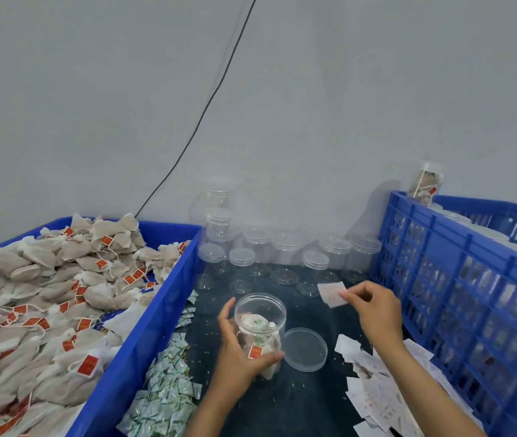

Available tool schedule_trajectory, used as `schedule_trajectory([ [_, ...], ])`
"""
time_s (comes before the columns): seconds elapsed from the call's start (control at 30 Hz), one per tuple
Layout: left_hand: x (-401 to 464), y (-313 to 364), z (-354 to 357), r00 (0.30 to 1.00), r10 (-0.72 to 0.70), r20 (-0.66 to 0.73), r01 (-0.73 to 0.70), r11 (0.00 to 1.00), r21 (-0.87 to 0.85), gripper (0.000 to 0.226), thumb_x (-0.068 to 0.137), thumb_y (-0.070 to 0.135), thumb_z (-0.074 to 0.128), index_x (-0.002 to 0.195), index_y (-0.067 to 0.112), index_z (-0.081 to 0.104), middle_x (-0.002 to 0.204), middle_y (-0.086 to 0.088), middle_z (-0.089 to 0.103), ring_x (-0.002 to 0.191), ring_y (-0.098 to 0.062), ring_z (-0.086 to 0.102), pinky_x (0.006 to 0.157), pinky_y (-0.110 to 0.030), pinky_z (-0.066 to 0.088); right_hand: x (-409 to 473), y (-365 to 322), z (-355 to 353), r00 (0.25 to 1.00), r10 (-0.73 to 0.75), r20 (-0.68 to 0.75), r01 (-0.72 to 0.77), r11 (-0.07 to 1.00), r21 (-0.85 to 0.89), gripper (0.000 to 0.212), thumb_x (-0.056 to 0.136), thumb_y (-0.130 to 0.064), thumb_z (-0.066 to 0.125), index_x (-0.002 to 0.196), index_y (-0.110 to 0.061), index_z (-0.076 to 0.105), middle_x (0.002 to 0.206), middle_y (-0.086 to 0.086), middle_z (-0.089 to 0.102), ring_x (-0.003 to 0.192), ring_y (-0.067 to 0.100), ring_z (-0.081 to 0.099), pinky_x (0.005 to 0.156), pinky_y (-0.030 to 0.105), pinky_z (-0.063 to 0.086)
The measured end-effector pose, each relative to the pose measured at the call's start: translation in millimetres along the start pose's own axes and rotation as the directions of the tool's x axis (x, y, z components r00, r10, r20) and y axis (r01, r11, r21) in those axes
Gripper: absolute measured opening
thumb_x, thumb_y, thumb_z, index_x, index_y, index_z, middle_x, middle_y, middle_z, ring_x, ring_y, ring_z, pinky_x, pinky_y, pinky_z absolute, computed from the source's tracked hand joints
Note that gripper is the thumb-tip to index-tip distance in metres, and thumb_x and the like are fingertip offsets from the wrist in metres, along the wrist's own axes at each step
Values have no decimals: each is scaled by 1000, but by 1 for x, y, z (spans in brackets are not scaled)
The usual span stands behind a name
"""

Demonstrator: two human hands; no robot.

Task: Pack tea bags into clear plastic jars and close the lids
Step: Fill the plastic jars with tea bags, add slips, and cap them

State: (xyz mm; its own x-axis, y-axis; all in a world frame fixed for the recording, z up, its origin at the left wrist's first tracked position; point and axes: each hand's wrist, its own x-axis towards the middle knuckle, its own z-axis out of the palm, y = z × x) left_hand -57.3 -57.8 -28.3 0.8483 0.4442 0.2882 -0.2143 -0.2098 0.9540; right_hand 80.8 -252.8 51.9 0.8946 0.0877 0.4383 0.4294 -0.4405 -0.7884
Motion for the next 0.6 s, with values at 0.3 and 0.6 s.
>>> schedule_trajectory([
  [0.3,-6,-11,2,993,91,-82,-85,994,74,98,51,38,88,124,53,25,120,32,52,108,2,59,84,-16,50,-19,-94,19,916,-242,322,152,948,280,20,83,-4,72,70,-19,73,71,-1,73,64,18,63,60,26,54],
  [0.6,-7,-8,2,990,98,-97,-91,993,75,99,49,48,87,123,58,22,121,34,51,107,8,57,80,-8,47,-14,-87,23,888,-39,459,-103,955,279,3,84,-1,69,86,-3,69,71,10,73,50,14,62,50,24,54],
])
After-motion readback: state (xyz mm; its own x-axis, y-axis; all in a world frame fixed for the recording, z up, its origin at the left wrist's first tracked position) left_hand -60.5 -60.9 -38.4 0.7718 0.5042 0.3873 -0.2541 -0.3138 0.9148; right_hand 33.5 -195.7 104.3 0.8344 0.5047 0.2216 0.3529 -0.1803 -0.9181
